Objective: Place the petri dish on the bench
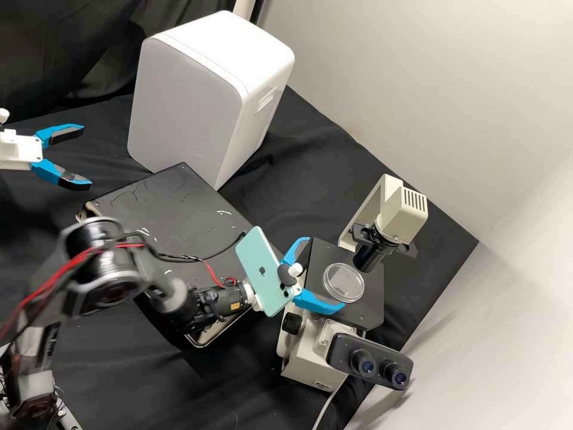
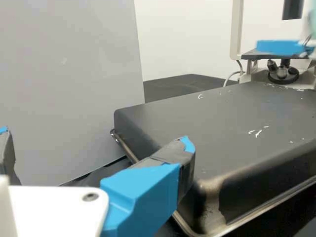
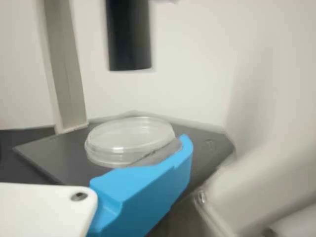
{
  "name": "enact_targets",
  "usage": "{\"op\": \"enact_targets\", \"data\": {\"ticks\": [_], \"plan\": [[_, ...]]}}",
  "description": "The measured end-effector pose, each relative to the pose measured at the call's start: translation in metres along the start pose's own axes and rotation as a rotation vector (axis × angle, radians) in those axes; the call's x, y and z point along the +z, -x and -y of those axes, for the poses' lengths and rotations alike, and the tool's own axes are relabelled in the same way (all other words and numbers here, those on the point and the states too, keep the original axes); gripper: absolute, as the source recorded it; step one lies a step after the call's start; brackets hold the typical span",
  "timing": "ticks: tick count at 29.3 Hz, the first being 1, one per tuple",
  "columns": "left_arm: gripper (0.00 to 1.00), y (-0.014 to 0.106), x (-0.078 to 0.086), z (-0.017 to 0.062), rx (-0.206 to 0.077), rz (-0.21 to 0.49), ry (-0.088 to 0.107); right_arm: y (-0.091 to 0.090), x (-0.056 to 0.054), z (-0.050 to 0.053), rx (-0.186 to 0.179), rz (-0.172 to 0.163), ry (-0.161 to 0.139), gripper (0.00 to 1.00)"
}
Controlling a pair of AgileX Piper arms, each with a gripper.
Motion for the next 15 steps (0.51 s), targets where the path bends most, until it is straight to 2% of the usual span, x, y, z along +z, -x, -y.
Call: {"op": "enact_targets", "data": {"ticks": [1,4,6,7,8,9,10,11,12,14,15], "plan": [[1.00,0.000,0.000,0.0004,-0.003,-0.001,-0.001,-0.001,0.002,0.004,0.015,-0.003,0.018,1.00],[1.00,-0.001,0.000,0.0017,-0.010,-0.002,-0.003,-0.003,0.003,0.005,0.047,-0.016,0.021,1.00],[1.00,-0.001,0.000,0.0017,-0.010,-0.002,-0.003,-0.006,0.003,0.003,0.066,-0.009,0.020,1.00],[1.00,-0.001,0.000,0.0017,-0.010,-0.002,-0.003,-0.011,0.003,-0.001,0.088,0.003,0.011,1.00],[1.00,-0.001,0.000,0.0017,-0.010,-0.002,-0.003,-0.017,0.005,-0.007,0.122,0.038,-0.003,1.00],[1.00,-0.001,0.000,0.0017,-0.010,-0.002,-0.003,-0.030,0.004,-0.013,0.113,0.040,-0.022,1.00],[1.00,-0.001,0.000,0.0017,-0.010,-0.002,-0.003,-0.048,-0.002,-0.022,0.112,0.022,-0.042,1.00],[1.00,-0.001,0.000,0.0017,-0.010,-0.002,-0.003,-0.062,-0.001,-0.025,0.079,0.039,-0.042,1.00],[1.00,-0.001,0.000,0.0017,-0.010,-0.002,-0.003,-0.080,-0.006,-0.032,0.041,0.032,-0.016,1.00],[1.00,-0.001,0.000,0.0017,-0.010,-0.002,-0.003,-0.088,-0.011,-0.033,-0.002,0.032,0.008,1.00],[1.00,-0.001,0.000,0.0017,-0.010,-0.002,-0.003,-0.089,-0.012,-0.033,-0.012,0.037,0.012,1.00]]}}
